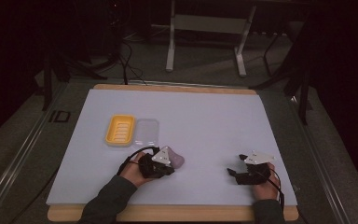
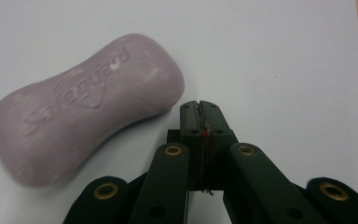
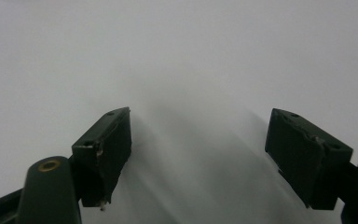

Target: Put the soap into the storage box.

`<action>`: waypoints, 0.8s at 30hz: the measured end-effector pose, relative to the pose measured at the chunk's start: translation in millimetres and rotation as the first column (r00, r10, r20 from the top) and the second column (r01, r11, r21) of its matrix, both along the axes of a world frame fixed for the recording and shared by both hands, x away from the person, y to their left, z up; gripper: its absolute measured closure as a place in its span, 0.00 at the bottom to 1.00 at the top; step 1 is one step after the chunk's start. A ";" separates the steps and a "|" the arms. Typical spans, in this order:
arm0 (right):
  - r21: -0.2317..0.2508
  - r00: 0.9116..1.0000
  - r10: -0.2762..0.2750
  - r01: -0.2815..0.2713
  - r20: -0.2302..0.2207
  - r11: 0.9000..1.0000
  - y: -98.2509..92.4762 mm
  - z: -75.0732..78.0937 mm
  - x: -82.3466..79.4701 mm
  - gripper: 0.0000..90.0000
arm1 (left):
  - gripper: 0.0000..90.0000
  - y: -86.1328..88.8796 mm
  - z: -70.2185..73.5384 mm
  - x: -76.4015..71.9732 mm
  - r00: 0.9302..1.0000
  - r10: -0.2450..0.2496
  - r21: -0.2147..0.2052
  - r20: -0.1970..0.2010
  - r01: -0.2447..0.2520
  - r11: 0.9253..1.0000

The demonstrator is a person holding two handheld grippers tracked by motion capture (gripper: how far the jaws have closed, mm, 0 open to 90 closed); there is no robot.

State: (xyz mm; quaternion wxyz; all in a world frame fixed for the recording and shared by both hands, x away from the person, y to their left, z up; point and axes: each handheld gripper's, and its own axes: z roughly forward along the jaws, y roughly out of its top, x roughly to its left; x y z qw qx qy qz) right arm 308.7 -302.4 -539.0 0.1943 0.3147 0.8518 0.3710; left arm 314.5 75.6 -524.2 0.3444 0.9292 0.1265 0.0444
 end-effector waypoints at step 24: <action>0.000 1.000 -0.001 0.001 -0.002 1.000 0.0 -0.2 0.9 0.25 | 0.80 -22.8 1.9 24.8 0.999 0.050 0.014 0.008 -0.050 0.999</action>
